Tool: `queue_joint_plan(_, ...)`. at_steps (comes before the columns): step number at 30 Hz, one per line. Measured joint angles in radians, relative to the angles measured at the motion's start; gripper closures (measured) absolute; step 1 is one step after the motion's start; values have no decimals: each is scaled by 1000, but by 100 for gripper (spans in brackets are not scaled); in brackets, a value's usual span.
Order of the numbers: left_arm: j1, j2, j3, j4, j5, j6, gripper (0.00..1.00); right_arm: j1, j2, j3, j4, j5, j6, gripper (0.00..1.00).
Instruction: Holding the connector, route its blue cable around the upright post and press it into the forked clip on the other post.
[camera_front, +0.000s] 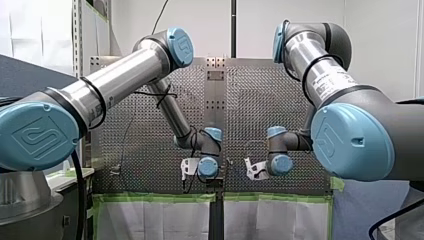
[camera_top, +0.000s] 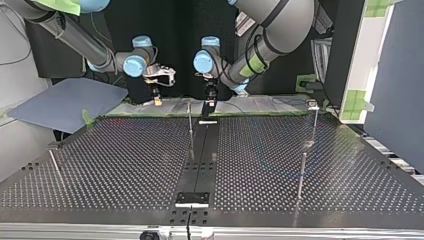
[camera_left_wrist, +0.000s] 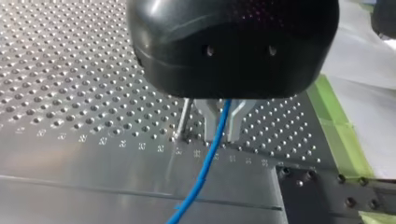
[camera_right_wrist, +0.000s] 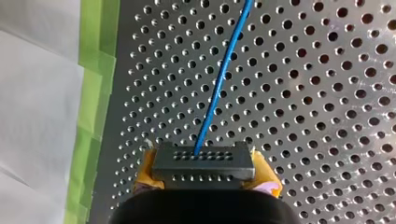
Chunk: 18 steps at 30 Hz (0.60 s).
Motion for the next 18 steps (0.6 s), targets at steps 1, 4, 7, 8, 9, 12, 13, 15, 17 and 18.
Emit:
queue_joint_plan(1, 0, 0, 0, 0, 2, 1, 85, 1, 0, 7, -9, 0, 2, 100)
queue_joint_plan(4, 0, -1, -7, 2, 11, 3, 85, 1, 1, 19, -24, 1, 5, 100)
queue_joint_plan(7, 4, -1, -19, 13, 20, 2, 82, 0, 4, 24, -29, 2, 7, 100)
queue_joint_plan(8, 7, -1, -22, 17, 23, 1, 82, -1, 5, 25, -30, 4, 7, 100)
queue_joint_plan(9, 9, -1, -24, 18, 26, 0, 82, -3, 7, 25, -33, 5, 7, 100)
queue_joint_plan(12, 19, -1, -27, 18, 30, 2, 82, -13, 21, 25, -46, 6, 8, 100)
queue_joint_plan(13, 22, -2, -28, 17, 30, 4, 82, -18, 29, 24, -54, 5, 7, 100)
queue_joint_plan(15, 26, -3, -29, 12, 31, 12, 82, -28, 44, 23, -68, 4, 5, 100)
queue_joint_plan(17, 29, -3, -29, 5, 30, 23, 82, -44, 59, 22, -76, 0, -4, 100)
queue_joint_plan(18, 30, -3, -29, 1, 30, 29, 82, -52, 64, 22, -76, -2, -10, 100)
